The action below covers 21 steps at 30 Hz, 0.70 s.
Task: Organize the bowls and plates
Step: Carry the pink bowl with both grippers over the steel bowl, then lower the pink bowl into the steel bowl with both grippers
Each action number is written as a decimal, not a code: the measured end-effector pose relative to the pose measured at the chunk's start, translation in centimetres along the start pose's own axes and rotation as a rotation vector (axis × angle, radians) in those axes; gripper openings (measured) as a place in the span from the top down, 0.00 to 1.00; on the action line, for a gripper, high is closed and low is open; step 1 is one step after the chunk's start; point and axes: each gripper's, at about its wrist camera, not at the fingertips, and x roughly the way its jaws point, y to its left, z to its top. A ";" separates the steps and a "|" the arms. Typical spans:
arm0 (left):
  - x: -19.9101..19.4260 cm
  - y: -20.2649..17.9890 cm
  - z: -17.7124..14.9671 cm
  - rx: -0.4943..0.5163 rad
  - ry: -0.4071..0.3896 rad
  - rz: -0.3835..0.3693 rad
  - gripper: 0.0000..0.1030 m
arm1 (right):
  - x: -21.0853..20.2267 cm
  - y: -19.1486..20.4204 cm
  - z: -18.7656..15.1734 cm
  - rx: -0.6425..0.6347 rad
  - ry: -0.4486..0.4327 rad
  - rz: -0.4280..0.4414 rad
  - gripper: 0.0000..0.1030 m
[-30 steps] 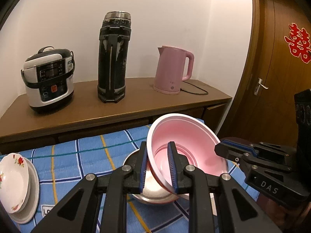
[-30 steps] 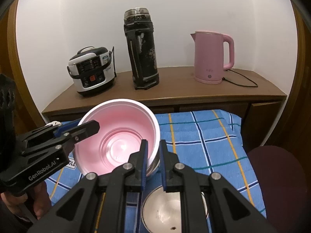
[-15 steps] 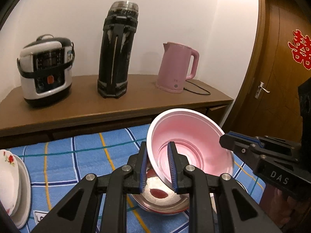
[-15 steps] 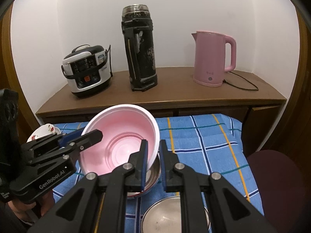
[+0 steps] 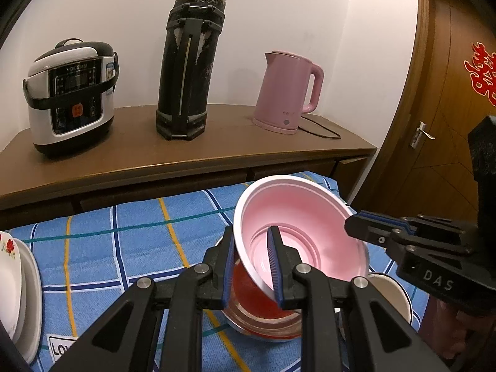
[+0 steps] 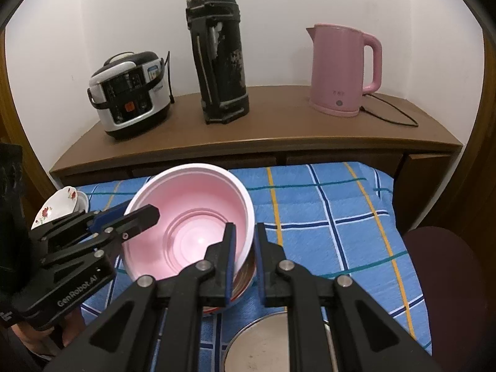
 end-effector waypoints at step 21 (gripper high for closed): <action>0.7 0.9 -0.4 -0.018 0.031 0.004 0.78 | 1.6 0.7 0.0 -0.019 0.050 -0.020 0.88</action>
